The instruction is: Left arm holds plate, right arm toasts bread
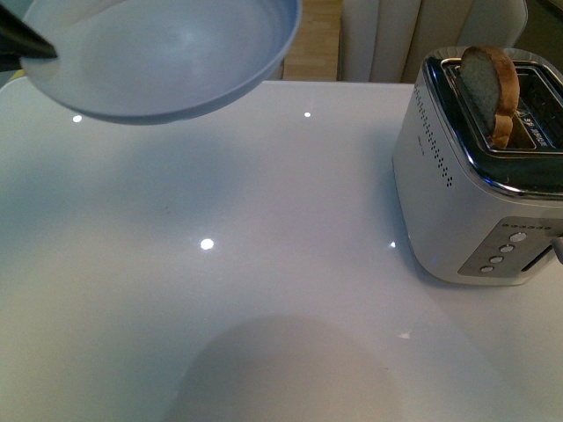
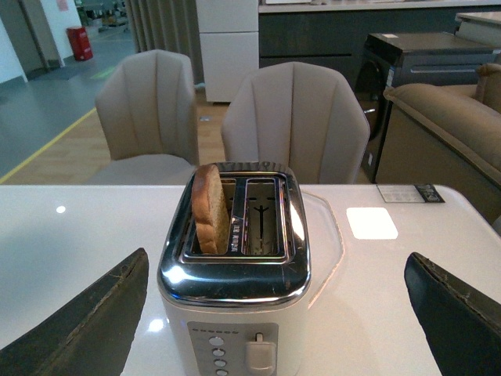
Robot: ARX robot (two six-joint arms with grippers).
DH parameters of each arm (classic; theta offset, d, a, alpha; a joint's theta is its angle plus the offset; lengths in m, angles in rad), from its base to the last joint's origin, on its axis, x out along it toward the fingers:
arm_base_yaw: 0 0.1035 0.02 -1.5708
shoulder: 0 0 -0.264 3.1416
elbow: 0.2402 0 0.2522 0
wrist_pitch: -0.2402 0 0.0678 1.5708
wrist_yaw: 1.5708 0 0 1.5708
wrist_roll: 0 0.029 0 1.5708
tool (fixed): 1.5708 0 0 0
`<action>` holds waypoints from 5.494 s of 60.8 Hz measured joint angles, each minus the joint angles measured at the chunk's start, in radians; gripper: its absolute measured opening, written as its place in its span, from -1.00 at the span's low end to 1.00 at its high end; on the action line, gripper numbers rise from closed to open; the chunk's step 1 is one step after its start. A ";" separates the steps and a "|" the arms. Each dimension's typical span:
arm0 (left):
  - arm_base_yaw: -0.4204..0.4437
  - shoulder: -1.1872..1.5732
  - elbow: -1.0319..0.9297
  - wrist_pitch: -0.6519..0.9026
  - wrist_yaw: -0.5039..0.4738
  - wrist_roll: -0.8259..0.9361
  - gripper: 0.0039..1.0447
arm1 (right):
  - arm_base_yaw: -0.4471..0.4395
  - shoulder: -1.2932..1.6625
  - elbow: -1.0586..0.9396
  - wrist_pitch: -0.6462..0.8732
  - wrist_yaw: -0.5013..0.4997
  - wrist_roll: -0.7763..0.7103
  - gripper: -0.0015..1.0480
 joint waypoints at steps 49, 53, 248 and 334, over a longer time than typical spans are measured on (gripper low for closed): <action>0.512 0.525 -0.014 0.166 0.133 0.432 -0.95 | 0.000 0.000 0.000 0.000 0.000 0.000 0.83; 0.512 0.566 -0.006 0.190 0.133 0.433 -0.95 | 0.000 0.000 0.000 0.000 0.000 0.000 0.83; -0.017 -1.231 -0.907 0.451 -0.440 0.484 -0.95 | 0.000 -0.001 0.000 0.000 0.000 0.000 0.83; -0.018 -1.600 -0.907 0.076 -0.439 0.486 0.88 | 0.000 -0.001 0.000 0.000 0.000 0.000 0.83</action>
